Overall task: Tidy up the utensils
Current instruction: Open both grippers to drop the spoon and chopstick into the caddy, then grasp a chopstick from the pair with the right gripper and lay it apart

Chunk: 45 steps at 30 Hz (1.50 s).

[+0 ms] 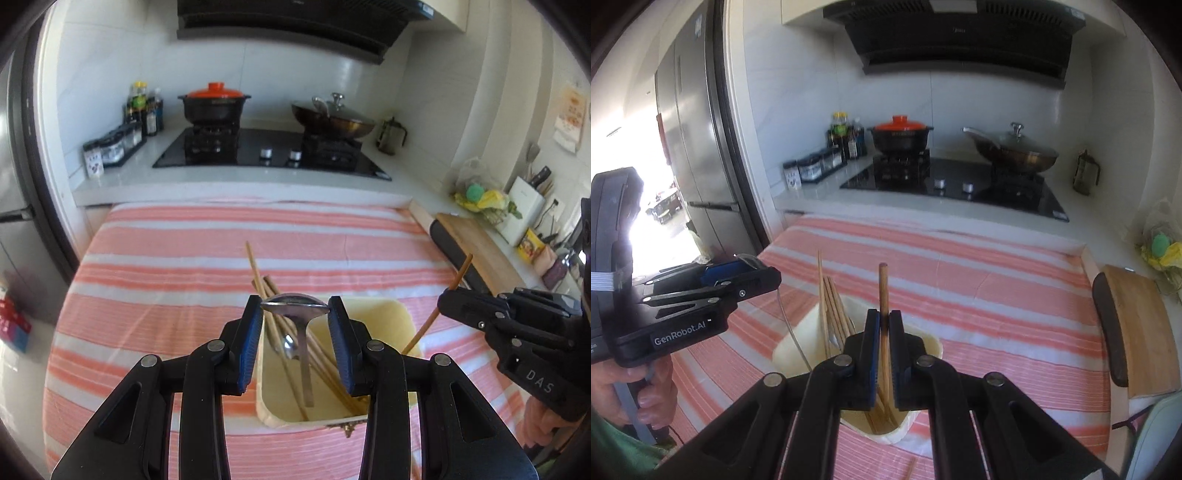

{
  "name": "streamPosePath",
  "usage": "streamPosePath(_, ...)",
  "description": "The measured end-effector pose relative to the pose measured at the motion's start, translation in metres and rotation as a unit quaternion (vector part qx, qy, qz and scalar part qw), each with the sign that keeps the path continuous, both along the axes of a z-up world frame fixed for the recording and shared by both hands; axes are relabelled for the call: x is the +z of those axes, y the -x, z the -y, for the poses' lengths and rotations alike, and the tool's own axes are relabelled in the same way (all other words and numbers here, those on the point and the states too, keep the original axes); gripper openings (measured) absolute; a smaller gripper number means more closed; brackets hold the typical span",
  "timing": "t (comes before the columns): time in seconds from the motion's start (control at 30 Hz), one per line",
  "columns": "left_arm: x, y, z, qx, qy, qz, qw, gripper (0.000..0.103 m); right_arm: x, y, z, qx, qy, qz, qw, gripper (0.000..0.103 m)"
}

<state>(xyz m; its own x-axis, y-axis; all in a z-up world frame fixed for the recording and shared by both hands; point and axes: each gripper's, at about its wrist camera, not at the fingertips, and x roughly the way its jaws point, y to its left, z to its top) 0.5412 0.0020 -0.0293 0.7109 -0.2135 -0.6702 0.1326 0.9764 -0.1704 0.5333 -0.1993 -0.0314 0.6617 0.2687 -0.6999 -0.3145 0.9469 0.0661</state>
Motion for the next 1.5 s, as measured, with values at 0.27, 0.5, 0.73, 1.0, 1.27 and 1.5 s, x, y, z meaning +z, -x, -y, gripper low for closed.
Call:
streamPosePath(0.27,0.007,0.06,-0.016,-0.017,-0.03,0.012,0.9993,0.084,0.012,0.034,0.017,-0.019,-0.036,0.026,0.999,0.041)
streamPosePath(0.5,-0.034,0.177,-0.037,-0.034,-0.045,-0.025,0.9981,0.091,0.002,0.152,0.06,-0.04,-0.002,0.045,0.998,0.052)
streamPosePath(0.73,-0.106,0.263,-0.019,-0.008,0.015,-0.069,0.9975,0.092,-0.097,0.285,0.094,-0.143,0.04,0.02,0.989,0.052)
streamPosePath(1.0,-0.128,0.291,0.016,-0.017,-0.004,-0.082,0.9965,0.092,-0.139,0.328,0.1,-0.174,-0.031,-0.04,0.983,0.052)
streamPosePath(1.27,-0.122,0.304,0.011,-0.005,0.005,-0.068,0.9977,0.092,-0.148,0.278,0.074,-0.119,-0.085,-0.092,0.985,0.034)
streamPosePath(1.5,-0.128,0.309,0.011,-0.007,-0.005,-0.075,0.9972,0.092,-0.188,0.235,0.093,-0.16,-0.139,-0.167,0.963,0.009)
